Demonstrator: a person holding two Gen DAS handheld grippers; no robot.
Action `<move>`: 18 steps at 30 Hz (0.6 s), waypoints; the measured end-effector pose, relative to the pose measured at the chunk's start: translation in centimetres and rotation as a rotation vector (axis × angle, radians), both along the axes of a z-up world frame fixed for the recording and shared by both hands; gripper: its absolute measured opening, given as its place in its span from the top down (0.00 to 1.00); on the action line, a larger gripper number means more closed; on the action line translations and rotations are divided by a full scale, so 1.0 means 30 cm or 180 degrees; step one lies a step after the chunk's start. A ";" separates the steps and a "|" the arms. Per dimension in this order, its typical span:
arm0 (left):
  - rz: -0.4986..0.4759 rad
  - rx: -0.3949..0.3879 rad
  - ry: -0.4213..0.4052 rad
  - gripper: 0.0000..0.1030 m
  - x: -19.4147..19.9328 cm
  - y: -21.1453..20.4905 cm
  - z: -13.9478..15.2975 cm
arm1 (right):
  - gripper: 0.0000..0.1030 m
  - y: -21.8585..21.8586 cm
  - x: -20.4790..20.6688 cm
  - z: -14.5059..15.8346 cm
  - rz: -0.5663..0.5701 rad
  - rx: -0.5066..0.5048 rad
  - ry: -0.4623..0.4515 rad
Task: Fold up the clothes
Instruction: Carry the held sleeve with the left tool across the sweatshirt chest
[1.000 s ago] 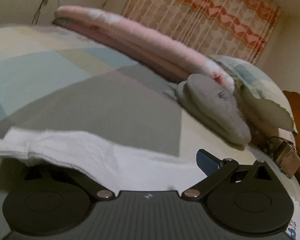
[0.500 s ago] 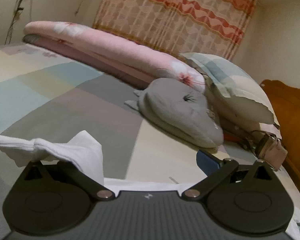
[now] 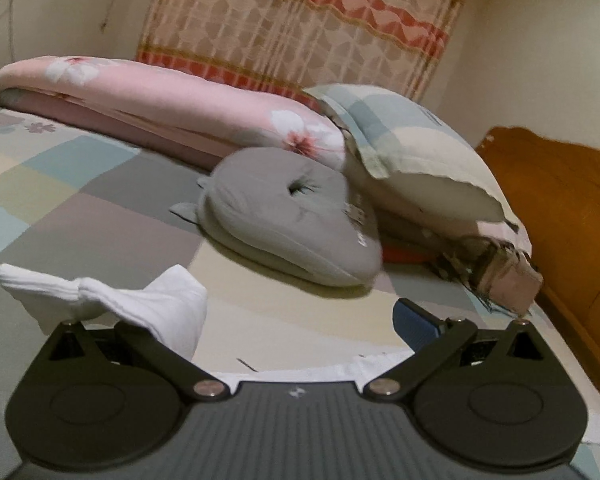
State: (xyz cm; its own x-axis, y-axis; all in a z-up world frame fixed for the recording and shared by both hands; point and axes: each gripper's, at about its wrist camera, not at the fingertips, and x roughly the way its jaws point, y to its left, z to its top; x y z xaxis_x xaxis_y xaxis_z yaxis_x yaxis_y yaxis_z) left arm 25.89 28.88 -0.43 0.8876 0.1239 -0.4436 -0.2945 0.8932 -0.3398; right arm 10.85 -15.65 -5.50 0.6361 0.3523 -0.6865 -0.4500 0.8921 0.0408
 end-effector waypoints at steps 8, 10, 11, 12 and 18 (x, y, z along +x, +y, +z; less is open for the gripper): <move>-0.0258 0.0158 0.0090 0.01 0.074 -0.170 0.070 | 0.00 -0.054 -0.015 -0.007 0.0019 0.0069 0.0025; -0.0295 0.0179 0.0119 0.01 0.094 -0.206 0.088 | 0.00 -0.074 -0.015 -0.011 -0.0009 0.0112 0.0031; -0.0312 0.0186 0.0133 0.01 0.105 -0.226 0.096 | 0.00 -0.085 -0.015 -0.014 -0.0025 0.0137 0.0036; -0.0329 0.0194 0.0146 0.01 0.116 -0.245 0.104 | 0.00 -0.095 -0.014 -0.018 -0.0042 0.0161 0.0046; -0.0442 0.0212 0.0196 0.01 0.189 -0.348 0.141 | 0.00 -0.140 -0.007 -0.043 -0.0080 0.0241 0.0110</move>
